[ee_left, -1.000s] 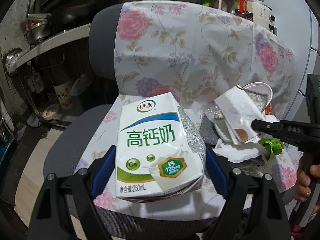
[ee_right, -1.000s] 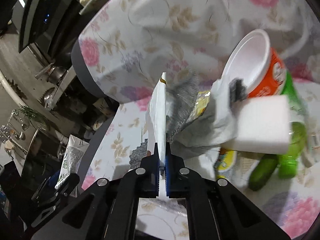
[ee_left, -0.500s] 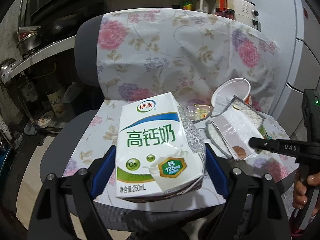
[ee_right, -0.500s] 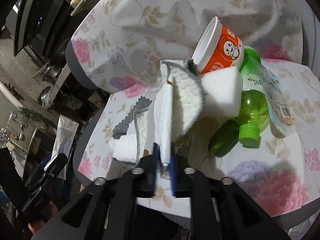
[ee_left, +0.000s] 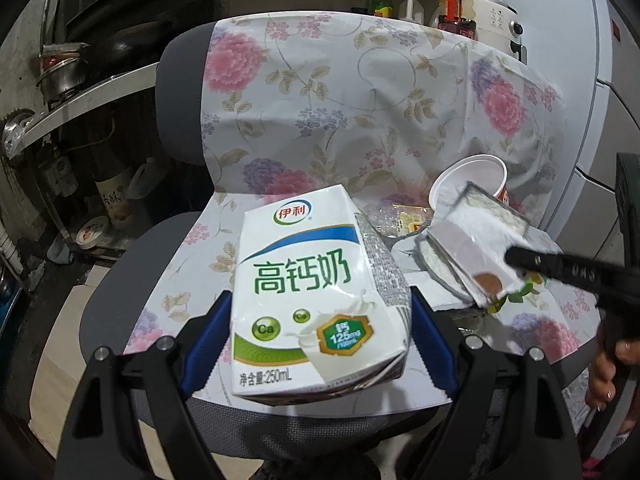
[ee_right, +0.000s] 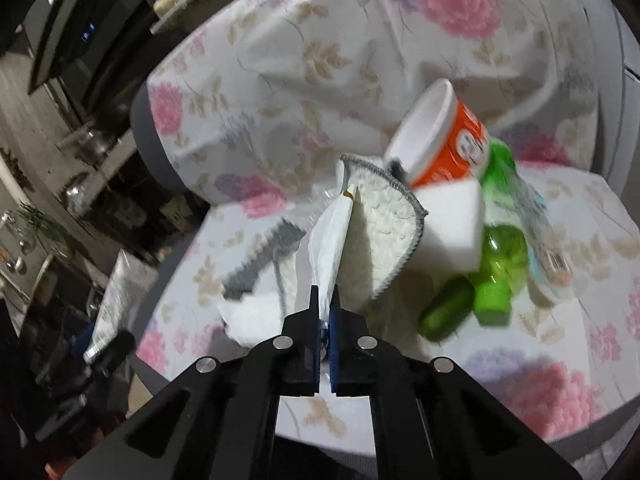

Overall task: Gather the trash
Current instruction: 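Carry the carton and wrapper over the trash bin with both grippers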

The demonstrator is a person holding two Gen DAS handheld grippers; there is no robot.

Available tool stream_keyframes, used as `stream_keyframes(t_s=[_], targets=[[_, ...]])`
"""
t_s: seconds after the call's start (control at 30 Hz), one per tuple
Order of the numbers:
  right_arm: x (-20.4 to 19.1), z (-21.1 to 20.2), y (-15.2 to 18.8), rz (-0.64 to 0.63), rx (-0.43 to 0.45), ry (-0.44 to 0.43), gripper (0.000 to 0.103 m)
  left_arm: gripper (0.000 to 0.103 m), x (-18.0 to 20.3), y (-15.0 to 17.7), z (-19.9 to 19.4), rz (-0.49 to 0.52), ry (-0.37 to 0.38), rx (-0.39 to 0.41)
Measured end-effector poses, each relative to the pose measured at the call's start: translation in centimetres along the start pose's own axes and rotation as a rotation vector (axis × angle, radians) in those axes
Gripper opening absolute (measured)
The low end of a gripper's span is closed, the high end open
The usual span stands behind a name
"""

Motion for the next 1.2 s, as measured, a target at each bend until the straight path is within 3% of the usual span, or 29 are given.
stream_keyframes(t_s=[0.2,0.4,0.6,0.9,1.03,1.2], targets=[[-1.8,-2.3,-2.6,-0.01,0.089,-0.127,0.002,0.082,0.4,-0.9,-1.3,0.022,-0.018,0.031],[-1.6,-8.0,-2.2,-0.074,0.156,-0.08,0.002,0.082,3.6,-1.6,-3.6,0.073,0.043,0.088],[5.2,-14.8,1.2,-0.037,0.216,0.046,0.002,0.082,12.0,0.1,-3.9,0.178,0.216,0.099],[19.8,-26.9,10.6,0.17,0.306,0.359,0.002,0.082,30.6,7.9,-5.0,0.441,0.559,0.087],[25.3,-30.1,15.6,0.293,0.314,0.464,0.002,0.082,38.0,11.9,-5.2,0.524,0.715,0.03],[31.0,-31.0,20.9,0.44,0.295,0.526,0.003,0.082,44.8,16.6,-4.4,0.61,0.815,-0.027]])
Point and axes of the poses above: each gripper's, at about its wrist camera, not at the fingertips, and z roughly the way its jaws point, x to its right, y to its underside, the point moved 7 cm from there along z, roughly the way its jaws point
